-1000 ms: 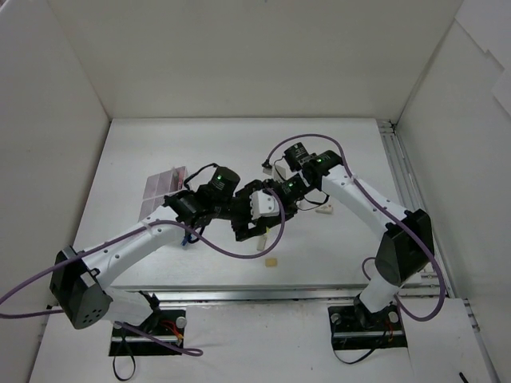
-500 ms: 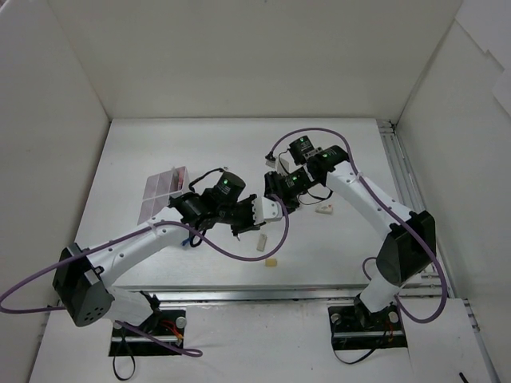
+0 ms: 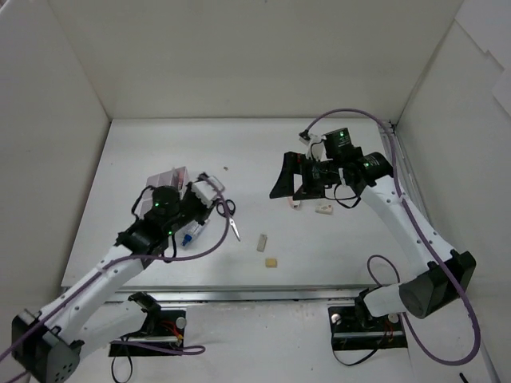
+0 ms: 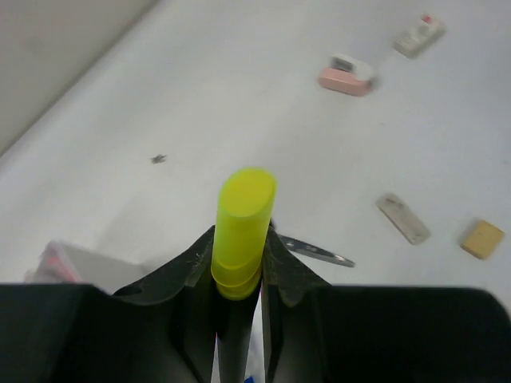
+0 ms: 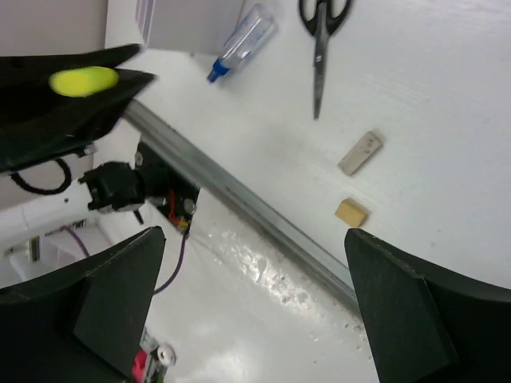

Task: Sort the stationery into containers
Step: Place the pen in the storage box.

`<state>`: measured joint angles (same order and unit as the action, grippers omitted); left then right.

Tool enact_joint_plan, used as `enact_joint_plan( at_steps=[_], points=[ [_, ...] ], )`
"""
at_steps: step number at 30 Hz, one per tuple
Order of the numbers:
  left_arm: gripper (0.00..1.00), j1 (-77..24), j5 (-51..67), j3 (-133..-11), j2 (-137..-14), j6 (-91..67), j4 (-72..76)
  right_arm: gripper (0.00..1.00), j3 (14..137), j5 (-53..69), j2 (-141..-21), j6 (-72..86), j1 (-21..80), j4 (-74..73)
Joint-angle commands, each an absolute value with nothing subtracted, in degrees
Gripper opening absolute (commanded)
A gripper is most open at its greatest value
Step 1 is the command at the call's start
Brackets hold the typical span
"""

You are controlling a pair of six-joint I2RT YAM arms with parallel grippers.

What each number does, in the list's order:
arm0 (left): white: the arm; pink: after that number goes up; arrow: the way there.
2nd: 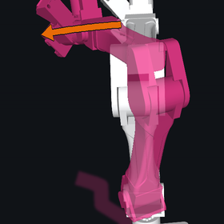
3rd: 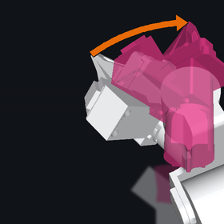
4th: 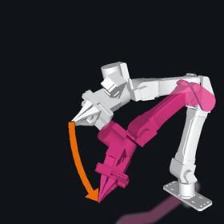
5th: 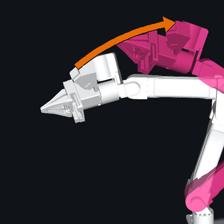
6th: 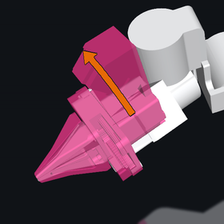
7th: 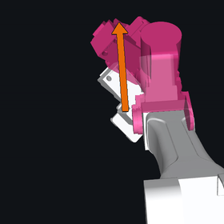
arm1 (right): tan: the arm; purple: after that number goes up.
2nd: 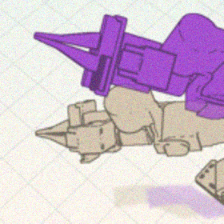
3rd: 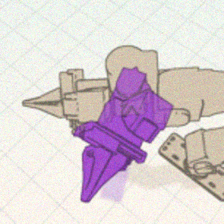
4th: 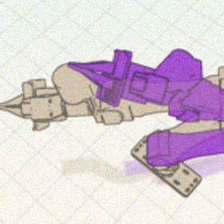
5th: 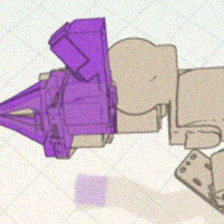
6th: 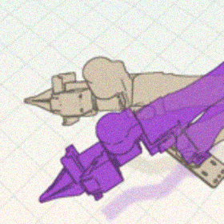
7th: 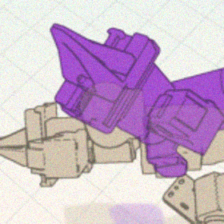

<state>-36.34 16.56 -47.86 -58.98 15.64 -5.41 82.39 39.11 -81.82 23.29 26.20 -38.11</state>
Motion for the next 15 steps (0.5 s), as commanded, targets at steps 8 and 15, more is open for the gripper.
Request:
enact_joint_plan(
  at_steps=[8, 15],
  points=[
    [0.00, -17.9, 4.9, -33.6, -42.4, -2.5, 16.3, 0.98, 73.2, 28.3, -77.4, 24.1, 21.7, -30.7],
    [0.00, -11.1, 6.2, -33.3, -49.8, -6.6, 22.0, 0.98, 71.4, 23.1, -74.7, 24.0, 21.1, -30.1]
  ],
)
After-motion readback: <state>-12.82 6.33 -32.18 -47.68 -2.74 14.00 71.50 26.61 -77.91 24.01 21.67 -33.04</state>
